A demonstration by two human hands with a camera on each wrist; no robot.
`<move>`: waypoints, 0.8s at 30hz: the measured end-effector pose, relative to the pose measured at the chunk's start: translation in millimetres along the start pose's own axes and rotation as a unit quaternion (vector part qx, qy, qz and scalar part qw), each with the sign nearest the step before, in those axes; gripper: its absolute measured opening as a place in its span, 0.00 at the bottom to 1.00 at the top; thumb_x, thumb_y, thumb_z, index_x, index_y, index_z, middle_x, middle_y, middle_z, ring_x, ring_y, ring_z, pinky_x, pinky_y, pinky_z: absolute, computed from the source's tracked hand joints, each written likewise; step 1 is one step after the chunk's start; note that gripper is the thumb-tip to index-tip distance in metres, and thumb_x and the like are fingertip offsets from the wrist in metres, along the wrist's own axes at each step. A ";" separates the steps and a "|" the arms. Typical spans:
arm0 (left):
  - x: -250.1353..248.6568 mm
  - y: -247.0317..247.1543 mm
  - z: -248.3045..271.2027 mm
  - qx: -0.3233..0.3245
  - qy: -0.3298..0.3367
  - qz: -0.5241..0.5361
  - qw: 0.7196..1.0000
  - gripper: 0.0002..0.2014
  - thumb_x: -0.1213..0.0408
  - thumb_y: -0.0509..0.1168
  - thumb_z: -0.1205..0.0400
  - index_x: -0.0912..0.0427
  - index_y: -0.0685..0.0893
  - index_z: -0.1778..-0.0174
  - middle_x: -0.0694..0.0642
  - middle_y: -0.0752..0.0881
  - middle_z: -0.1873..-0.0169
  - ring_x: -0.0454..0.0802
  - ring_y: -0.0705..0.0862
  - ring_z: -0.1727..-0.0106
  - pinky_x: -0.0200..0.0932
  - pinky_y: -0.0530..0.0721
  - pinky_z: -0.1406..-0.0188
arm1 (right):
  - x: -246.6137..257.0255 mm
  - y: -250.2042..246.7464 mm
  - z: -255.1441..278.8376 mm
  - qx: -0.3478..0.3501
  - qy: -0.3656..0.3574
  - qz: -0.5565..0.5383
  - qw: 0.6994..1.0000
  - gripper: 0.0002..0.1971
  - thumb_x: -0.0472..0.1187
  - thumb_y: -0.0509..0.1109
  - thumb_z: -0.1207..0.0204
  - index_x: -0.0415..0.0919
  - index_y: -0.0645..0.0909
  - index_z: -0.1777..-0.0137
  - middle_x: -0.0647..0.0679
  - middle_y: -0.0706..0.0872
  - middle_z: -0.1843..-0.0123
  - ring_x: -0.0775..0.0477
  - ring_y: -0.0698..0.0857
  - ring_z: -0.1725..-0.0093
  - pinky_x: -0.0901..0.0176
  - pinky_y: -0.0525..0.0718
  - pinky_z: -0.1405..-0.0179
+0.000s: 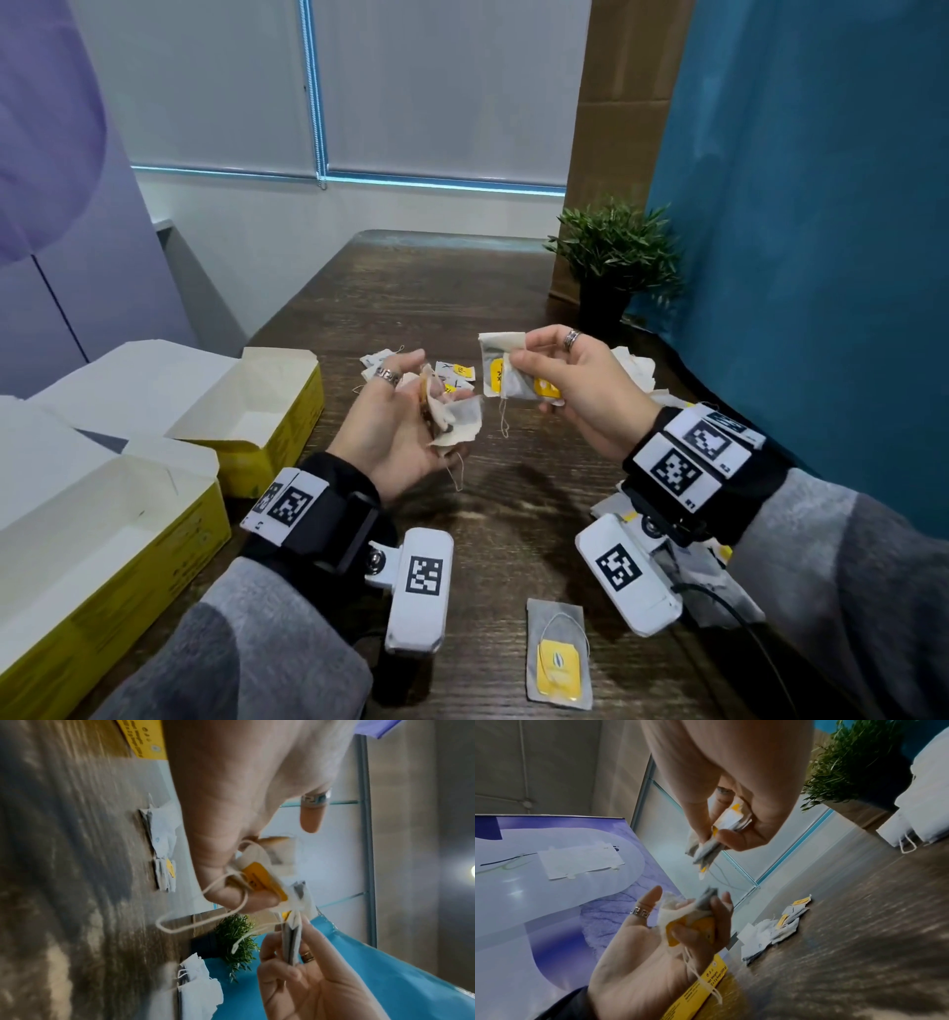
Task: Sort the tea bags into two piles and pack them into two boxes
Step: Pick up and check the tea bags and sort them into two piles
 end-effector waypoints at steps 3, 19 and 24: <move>-0.7 -1.7 0.3 -0.003 0.011 0.014 1.000 0.09 0.60 0.61 0.33 0.60 0.83 0.65 0.61 0.86 0.59 0.55 0.82 0.58 0.46 0.76 0.61 | -0.3 -0.3 0.9 0.008 0.003 -0.002 1.000 0.07 0.36 0.71 0.24 0.39 0.78 0.48 0.42 0.81 0.52 0.53 0.81 0.64 0.67 0.75 0.80; 4.5 -3.4 -2.2 0.020 -0.015 0.018 1.000 0.38 0.39 0.64 0.26 0.64 0.76 0.29 0.67 0.81 0.40 0.59 0.80 0.46 0.49 0.78 0.46 | 5.5 20.7 1.1 0.081 0.017 0.035 0.996 0.04 0.35 0.76 0.29 0.45 0.85 0.61 0.53 0.86 0.68 0.59 0.81 0.73 0.68 0.72 0.82; 6.9 -9.7 -8.0 -0.059 0.017 -0.074 0.995 0.16 0.62 0.63 0.18 0.63 0.79 0.36 0.67 0.84 0.43 0.56 0.83 0.50 0.45 0.82 0.55 | -4.0 24.4 -0.5 0.104 0.030 0.074 0.991 0.03 0.33 0.71 0.24 0.41 0.83 0.56 0.46 0.84 0.62 0.58 0.81 0.72 0.68 0.75 0.81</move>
Point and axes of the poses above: each hand's wrist, its own z-axis away from the middle knuckle, its own y-axis out of the palm, x = y × z, the point moved 3 cm from there along -z, towards the middle knuckle
